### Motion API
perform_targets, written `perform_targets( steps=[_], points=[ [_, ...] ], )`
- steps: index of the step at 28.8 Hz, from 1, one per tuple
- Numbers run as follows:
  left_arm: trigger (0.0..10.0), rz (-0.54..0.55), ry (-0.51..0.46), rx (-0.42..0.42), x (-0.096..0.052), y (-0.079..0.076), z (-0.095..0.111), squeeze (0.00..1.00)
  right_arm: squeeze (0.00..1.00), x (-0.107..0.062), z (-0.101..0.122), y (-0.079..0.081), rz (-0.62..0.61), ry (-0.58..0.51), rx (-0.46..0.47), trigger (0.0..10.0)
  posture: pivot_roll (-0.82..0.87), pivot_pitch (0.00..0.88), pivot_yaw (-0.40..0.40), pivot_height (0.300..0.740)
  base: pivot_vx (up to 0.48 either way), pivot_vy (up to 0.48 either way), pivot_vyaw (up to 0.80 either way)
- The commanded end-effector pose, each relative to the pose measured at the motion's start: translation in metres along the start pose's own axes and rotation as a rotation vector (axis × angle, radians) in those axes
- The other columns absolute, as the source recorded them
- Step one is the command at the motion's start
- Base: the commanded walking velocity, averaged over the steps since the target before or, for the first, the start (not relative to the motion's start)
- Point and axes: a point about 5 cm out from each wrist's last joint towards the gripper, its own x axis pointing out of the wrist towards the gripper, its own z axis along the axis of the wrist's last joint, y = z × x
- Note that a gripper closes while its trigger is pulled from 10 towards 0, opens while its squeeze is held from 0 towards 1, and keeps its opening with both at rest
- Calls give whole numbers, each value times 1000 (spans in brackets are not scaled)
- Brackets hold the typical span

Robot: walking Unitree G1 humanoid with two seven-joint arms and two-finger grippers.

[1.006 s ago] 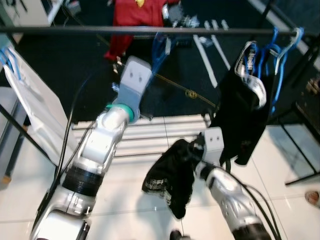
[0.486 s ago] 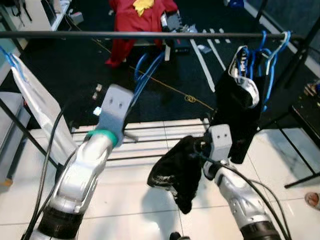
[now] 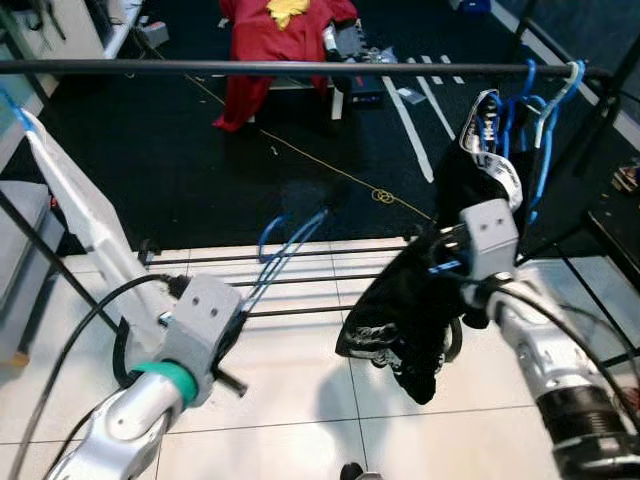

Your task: Hang hanger

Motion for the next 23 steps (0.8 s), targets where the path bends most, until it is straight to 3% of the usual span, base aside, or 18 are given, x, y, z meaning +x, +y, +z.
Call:
perform_targets(
  steps=[1, 5, 7, 12, 15, 23],
  points=[
    [10000, -81, 24, 34, -5, -11, -7, 0, 0, -1, 4, -13, -42, -24, -13, 0, -11, 189, 38, 740, 0, 0, 0],
    [10000, -157, 58, 36, -11, -16, -14, 0, 0, 2, 6, -12, -36, -27, 0, 0, -5, 181, 33, 740, 0, 0, 0],
    [10000, -294, 87, 11, -24, -27, -18, 0, 0, 10, 6, 3, 24, -19, 18, 0, -8, 182, 34, 740, 0, 0, 0],
    [10000, -331, 117, -23, -28, -29, -20, 0, 0, 18, 11, 24, 98, -34, 46, 0, -8, 182, 33, 740, 0, 0, 0],
    [10000, -359, 130, -54, -31, -30, -19, 0, 0, 31, 19, 53, 182, -56, 56, 0, -1, 184, 31, 740, 0, 0, 0],
    [10000, -381, 136, -94, -34, -33, -22, 0, 0, 42, 33, 88, 304, -99, 91, 0, 16, 185, 17, 740, 0, 0, 0]
  ],
)
